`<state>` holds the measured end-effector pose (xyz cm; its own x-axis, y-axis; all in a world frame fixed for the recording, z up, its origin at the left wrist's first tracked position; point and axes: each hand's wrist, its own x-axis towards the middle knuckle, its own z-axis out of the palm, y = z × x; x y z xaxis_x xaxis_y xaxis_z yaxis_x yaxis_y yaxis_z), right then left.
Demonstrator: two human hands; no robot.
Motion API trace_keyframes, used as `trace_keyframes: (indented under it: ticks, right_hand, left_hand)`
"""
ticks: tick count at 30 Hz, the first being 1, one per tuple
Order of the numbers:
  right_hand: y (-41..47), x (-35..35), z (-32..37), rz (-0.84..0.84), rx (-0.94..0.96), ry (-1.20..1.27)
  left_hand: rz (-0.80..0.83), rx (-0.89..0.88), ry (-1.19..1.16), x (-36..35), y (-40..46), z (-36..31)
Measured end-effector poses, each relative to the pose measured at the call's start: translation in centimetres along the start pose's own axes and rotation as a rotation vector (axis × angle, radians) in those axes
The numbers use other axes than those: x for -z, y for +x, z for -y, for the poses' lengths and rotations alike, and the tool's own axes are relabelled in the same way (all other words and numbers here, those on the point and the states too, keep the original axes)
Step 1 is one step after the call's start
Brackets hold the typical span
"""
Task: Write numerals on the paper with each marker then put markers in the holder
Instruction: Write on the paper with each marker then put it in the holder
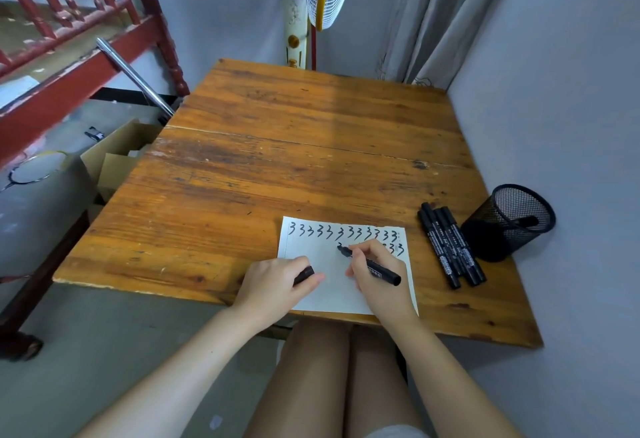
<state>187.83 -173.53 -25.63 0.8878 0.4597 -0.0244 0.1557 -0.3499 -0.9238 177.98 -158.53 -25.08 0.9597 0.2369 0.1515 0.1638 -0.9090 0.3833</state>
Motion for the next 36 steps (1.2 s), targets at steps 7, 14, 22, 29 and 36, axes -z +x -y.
trace_keyframes:
  ticks: [7, 14, 22, 29, 36]
  right_hand:
    - [-0.4, 0.2, 0.9, -0.024, -0.027, 0.070]
    - [-1.6, 3.1, 3.5, -0.028, -0.104, 0.419]
    - [-3.1, 3.6, 4.7, 0.075, -0.044, 0.533]
    - [-3.2, 4.3, 4.7, 0.055, -0.063, 0.648]
    - [-3.6, 3.5, 5.4, 0.138, 0.005, 0.536]
  left_hand:
    - [0.095, 0.058, 0.008, 0.5, 0.4, -0.4]
    - [0.144, -0.028, -0.206, 2.0, -0.4, -1.5]
    - [0.122, -0.084, -0.336, 2.7, -1.3, -4.0]
    - [0.074, -0.089, -0.447, 3.5, -1.4, -4.5]
    - [0.115, -0.139, -0.383, 4.4, -0.8, -5.9]
